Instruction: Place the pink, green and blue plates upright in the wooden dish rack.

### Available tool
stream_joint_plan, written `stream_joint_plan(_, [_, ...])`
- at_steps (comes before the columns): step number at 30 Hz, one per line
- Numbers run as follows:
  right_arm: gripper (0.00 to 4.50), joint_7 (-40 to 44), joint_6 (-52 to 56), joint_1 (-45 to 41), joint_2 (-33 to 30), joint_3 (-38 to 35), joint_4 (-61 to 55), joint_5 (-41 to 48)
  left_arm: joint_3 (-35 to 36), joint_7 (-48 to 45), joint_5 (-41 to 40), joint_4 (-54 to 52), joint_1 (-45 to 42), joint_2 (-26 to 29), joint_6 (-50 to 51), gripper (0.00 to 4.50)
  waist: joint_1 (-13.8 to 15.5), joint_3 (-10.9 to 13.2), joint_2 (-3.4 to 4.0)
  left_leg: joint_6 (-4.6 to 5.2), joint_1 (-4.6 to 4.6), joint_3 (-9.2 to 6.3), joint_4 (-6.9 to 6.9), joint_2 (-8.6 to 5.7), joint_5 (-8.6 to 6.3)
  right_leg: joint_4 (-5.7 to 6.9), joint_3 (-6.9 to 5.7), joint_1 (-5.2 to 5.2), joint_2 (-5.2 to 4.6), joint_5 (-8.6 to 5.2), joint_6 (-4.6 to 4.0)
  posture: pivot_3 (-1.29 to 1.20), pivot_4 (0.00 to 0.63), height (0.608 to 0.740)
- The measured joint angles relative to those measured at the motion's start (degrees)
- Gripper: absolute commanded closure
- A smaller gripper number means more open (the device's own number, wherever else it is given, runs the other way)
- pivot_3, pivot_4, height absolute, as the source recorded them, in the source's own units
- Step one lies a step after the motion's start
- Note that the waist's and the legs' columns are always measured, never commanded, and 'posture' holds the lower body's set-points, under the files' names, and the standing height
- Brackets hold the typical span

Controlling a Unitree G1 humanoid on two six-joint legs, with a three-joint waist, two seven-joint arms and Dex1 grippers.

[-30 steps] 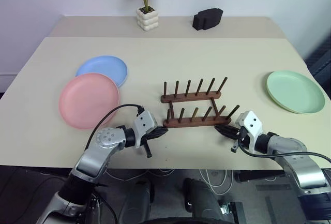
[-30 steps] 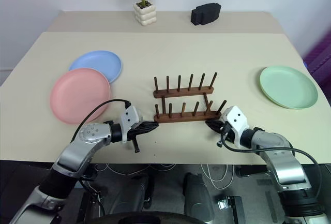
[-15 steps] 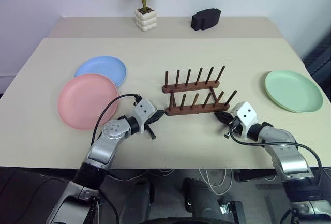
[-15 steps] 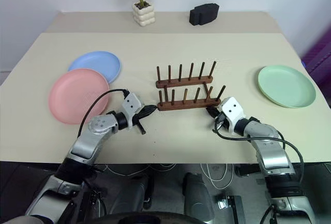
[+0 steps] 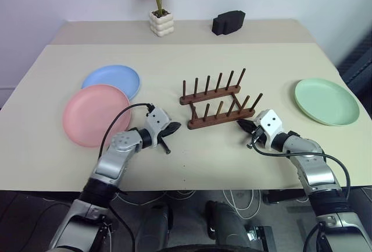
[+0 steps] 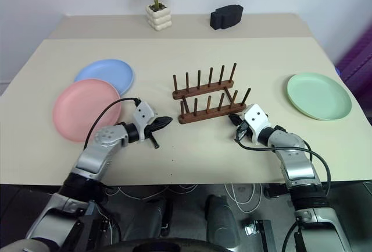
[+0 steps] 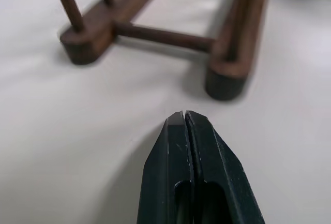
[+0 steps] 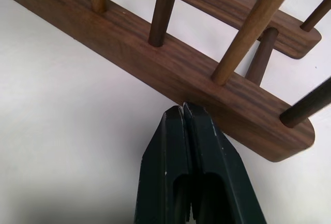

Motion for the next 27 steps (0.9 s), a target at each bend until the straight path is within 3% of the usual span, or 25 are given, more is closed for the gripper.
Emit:
stream_joint_plan(3, [4.47, -0.02, -0.12, 0.32, 0.0, -0.03, -0.14, 0.03, -0.01, -6.1, -4.96, -6.31, 3.79, 2.89, 5.68, 4.5, -0.14, 0.0, 0.0, 0.0, -0.01, -0.03, 0.0, 0.06, 0.0, -0.02, 0.0, 0.01, -0.01, -0.01, -0.01, 0.0, 0.15, 0.736])
stream_joint_plan(6, [4.47, -0.07, -0.08, 0.4, 0.0, -0.1, -0.15, 0.02, -2.02, -7.18, -5.65, -8.37, 4.37, 1.9, 7.35, 4.5, 0.03, 0.0, 0.0, 0.0, -0.01, -0.07, 0.07, 0.06, 0.0, -0.02, -0.01, 0.05, -0.01, -0.01, -0.01, 0.0, 0.15, 0.736])
stream_joint_plan(14, [4.47, -0.05, -0.13, 0.25, 0.04, 0.0, -0.14, 0.03, -5.3, 3.05, 1.65, -0.95, -1.45, -6.76, 2.84, 4.5, -0.19, 0.01, -0.01, 0.0, 0.0, -0.06, 0.05, -0.04, 0.0, -0.01, -0.02, 0.04, 0.01, 0.0, 0.01, 0.0, 0.15, 0.736])
stream_joint_plan(27, [4.47, -0.44, -0.08, -0.31, 0.56, 0.02, 0.32, -0.2, -3.31, 8.46, 4.91, 5.9, -4.23, -7.71, -3.5, 4.5, -0.18, 0.01, -0.01, 0.0, 0.0, -0.07, 0.05, -0.03, 0.0, -0.01, -0.02, 0.04, 0.02, 0.0, 0.01, 0.0, 0.15, 0.736])
